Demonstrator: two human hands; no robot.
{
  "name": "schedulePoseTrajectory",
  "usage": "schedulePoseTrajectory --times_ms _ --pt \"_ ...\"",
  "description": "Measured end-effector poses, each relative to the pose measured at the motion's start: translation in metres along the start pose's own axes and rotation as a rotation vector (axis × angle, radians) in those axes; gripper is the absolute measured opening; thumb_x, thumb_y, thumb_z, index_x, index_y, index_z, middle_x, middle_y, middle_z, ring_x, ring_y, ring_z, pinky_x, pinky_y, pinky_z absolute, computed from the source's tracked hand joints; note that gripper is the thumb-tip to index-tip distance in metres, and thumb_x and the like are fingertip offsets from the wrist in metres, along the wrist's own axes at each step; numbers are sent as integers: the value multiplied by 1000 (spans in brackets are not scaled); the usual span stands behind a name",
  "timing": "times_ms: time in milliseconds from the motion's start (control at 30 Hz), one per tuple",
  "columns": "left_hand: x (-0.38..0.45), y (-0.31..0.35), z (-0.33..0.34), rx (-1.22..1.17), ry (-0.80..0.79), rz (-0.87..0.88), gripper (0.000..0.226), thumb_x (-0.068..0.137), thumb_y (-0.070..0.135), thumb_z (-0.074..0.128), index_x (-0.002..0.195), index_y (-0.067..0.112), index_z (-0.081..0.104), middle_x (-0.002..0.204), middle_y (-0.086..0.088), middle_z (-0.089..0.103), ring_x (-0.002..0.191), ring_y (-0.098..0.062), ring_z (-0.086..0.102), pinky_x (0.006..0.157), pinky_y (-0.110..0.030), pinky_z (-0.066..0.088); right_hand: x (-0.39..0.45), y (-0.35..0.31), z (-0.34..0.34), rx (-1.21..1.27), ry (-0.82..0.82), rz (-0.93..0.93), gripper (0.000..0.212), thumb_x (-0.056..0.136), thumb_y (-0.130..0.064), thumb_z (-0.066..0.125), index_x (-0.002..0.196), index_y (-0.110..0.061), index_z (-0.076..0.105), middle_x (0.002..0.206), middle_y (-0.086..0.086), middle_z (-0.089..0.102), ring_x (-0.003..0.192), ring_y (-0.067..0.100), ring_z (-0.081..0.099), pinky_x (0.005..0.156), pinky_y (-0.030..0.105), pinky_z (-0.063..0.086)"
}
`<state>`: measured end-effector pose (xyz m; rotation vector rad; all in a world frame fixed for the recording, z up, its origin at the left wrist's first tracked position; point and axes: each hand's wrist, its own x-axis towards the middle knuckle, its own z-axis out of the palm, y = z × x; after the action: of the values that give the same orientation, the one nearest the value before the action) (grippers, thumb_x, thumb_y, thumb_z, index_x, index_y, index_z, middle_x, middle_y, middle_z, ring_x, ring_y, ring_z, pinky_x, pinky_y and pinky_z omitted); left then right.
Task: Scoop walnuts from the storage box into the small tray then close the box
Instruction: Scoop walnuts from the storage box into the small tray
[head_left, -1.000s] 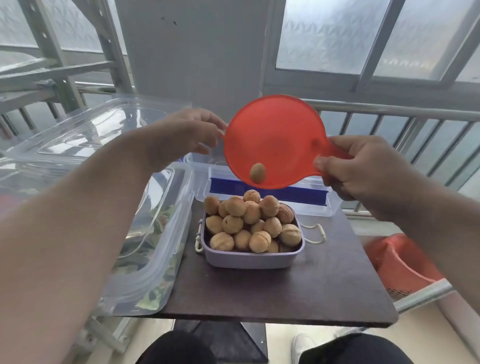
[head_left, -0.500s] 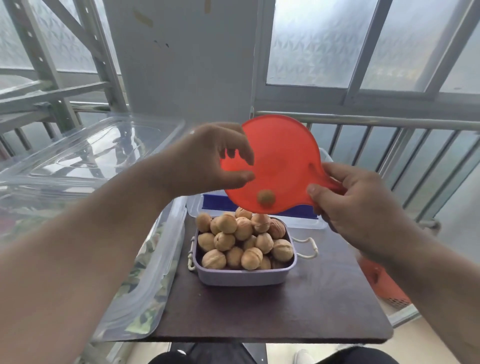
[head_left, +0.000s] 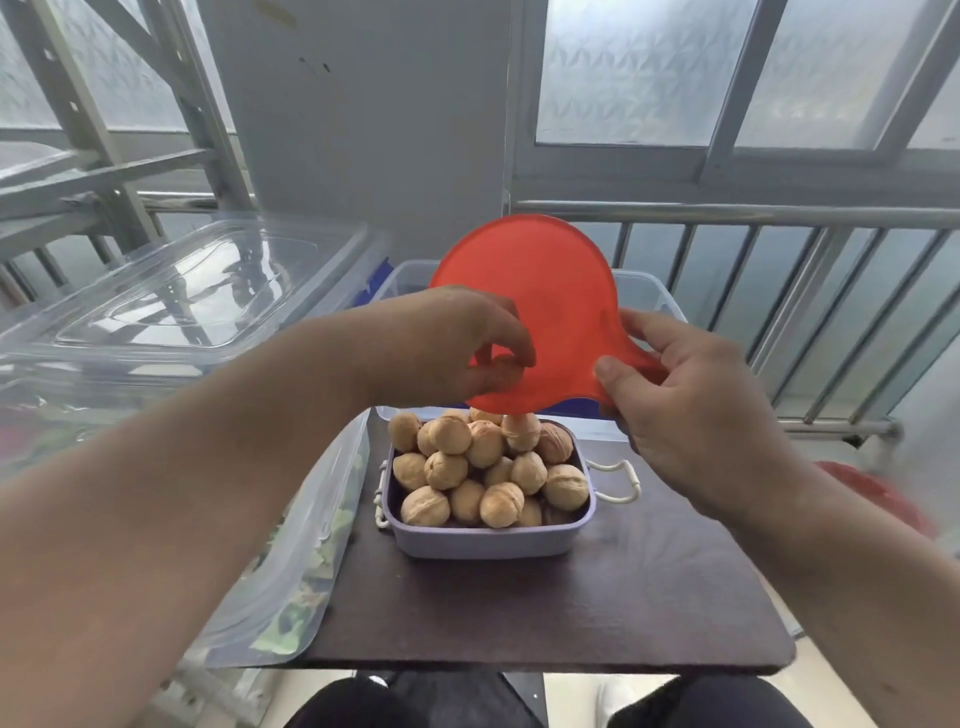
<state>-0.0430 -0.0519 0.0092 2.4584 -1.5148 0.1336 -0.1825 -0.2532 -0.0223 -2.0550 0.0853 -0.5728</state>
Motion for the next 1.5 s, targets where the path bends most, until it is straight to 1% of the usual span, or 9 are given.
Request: schedulePoseTrajectory --times_ms 200,400,500,733,933,1067,1133,1300,1500 --pt "-9 28 -29 -68 -83 -36 12 94 32 74 104 36 79 97 20 71 92 -1 67 79 -20 52 0 3 -9 -124 101 -2 46 102 -23 63 148 -30 59 97 -10 77 84 12 74 83 30 58" --pt "-28 58 -26 52 -203 -129 33 84 37 83 115 39 73 98 22 67 97 1 60 81 -22 53 -7 3 -16 -95 121 8 45 103 -23 62 148 -29 59 100 -8 77 87 7 73 76 18 50" --pt "-35 68 -9 104 -208 -150 41 81 39 84 119 39 70 100 22 65 98 -3 56 86 -34 54 -11 6 -19 -70 126 20 46 103 -23 62 148 -29 58 97 -12 76 85 6 73 78 21 52" --pt "-41 71 0 180 -138 -184 51 78 43 83 124 38 62 104 18 64 99 -9 58 86 -37 54 -16 16 -24 -25 131 40 44 103 -22 62 147 -27 58 85 -13 74 59 -4 62 63 19 44" --pt "-43 69 -2 184 -151 -201 52 78 40 82 124 37 59 105 18 59 99 -9 55 79 -32 50 -15 15 -33 -63 148 14 46 105 -22 59 150 -30 54 86 -6 74 68 4 66 66 21 46" --pt "-38 66 -5 210 -202 -190 50 80 42 84 122 38 58 106 18 59 104 -8 56 80 -31 51 12 29 -46 -45 149 74 56 106 -22 55 159 -36 41 109 2 76 85 14 74 85 37 59" --pt "-35 64 -11 185 -216 -181 49 79 46 86 119 39 58 107 19 58 104 -7 56 84 -32 52 33 35 -57 -149 158 58 61 104 -22 53 161 -34 36 118 6 74 98 23 73 97 41 56" --pt "-23 49 -30 128 -157 -201 47 84 65 78 122 43 60 110 22 60 101 -3 58 83 -23 51 90 36 -71 -605 136 -187 69 101 -6 53 163 -30 35 96 22 73 88 41 66 76 39 46" --pt "-16 -17 -32 167 -132 -396 34 92 60 71 114 34 70 109 16 67 100 -9 64 89 -34 55 138 41 -58 -1073 -163 -352 83 92 9 41 163 -33 36 97 10 60 91 39 64 70 44 52"
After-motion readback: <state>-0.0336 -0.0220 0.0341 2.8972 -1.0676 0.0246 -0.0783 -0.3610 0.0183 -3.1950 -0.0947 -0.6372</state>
